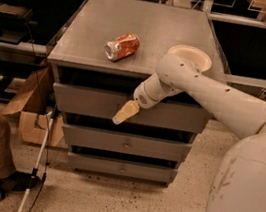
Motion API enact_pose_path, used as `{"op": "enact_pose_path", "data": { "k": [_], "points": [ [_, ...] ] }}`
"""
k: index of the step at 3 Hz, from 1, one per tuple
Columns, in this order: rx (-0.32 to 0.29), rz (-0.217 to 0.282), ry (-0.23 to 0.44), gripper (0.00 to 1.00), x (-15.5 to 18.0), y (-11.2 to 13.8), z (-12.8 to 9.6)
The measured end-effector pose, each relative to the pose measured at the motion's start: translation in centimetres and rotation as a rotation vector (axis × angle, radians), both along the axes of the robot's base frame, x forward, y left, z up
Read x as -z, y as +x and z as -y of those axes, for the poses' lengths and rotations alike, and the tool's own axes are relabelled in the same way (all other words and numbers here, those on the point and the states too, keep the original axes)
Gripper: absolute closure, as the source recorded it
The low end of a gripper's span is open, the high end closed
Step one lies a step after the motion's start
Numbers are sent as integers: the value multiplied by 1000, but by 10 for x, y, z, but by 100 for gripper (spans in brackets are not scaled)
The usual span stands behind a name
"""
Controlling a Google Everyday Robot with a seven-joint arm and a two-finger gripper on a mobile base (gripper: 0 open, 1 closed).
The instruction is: Open top drawer
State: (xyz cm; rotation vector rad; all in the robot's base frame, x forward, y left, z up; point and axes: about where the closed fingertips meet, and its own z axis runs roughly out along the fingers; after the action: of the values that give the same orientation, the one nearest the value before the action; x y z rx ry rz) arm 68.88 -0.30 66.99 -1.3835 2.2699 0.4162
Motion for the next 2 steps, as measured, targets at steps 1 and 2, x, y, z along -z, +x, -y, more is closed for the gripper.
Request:
{"op": "enact_pose_path", "data": {
  "k": [1,2],
  "points": [
    [2,-2,-1,22,-3,0,1],
    [5,0,-2,46,-8,0,3]
  ]
}}
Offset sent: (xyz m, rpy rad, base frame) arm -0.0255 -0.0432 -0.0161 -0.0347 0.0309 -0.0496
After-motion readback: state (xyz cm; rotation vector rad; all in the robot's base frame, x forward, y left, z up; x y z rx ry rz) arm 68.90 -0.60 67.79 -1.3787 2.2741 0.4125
